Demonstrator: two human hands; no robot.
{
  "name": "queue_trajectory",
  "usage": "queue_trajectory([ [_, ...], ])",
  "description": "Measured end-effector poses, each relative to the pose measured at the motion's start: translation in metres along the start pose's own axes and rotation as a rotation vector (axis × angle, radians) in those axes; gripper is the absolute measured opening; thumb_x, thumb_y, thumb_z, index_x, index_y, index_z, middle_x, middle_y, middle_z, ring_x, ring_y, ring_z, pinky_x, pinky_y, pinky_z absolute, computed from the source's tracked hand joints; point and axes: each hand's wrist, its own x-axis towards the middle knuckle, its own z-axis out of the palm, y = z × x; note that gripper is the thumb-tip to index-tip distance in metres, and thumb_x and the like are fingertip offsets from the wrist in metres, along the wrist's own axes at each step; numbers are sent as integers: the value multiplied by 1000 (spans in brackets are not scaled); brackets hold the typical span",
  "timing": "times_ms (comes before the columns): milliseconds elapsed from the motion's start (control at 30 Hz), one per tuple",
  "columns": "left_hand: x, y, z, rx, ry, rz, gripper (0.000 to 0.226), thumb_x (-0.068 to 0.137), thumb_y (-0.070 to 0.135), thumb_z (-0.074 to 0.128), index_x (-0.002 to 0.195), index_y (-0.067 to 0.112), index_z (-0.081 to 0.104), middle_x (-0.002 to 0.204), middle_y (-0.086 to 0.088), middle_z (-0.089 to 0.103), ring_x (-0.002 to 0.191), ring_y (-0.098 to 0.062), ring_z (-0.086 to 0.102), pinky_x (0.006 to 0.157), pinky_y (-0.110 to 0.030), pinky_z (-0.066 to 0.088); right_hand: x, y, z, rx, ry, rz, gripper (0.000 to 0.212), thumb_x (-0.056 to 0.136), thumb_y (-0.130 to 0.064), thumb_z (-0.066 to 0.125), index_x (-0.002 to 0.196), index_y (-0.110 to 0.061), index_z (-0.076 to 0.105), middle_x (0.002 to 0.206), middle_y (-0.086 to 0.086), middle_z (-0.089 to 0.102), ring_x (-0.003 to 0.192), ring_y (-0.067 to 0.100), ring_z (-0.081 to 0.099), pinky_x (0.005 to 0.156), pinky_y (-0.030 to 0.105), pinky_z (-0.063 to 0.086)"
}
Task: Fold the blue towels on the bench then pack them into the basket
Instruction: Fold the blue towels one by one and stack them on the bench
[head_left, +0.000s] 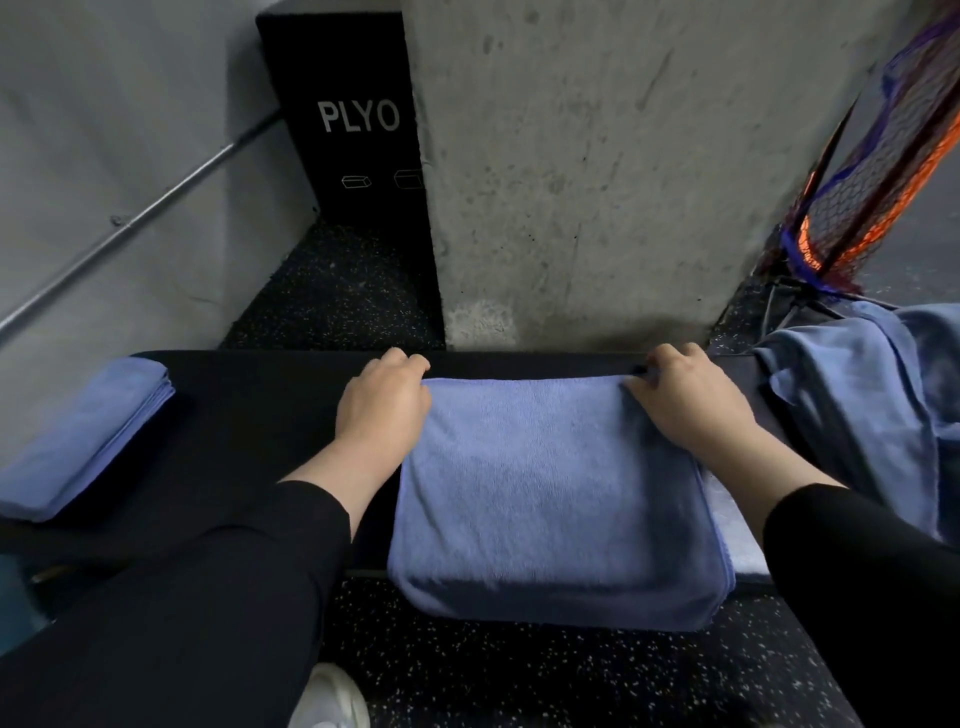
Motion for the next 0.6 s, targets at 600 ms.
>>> queue_trajectory([
  [600, -23, -3, -44, -392, -102, -81, 9, 93, 22, 66, 85, 19, 64, 87, 4, 63, 86, -19, 61, 75, -35, 48, -12, -5, -56, 218, -73, -43, 22, 83, -28, 78, 91, -11, 68, 86, 8, 65, 84, 28, 60, 66, 33, 38],
])
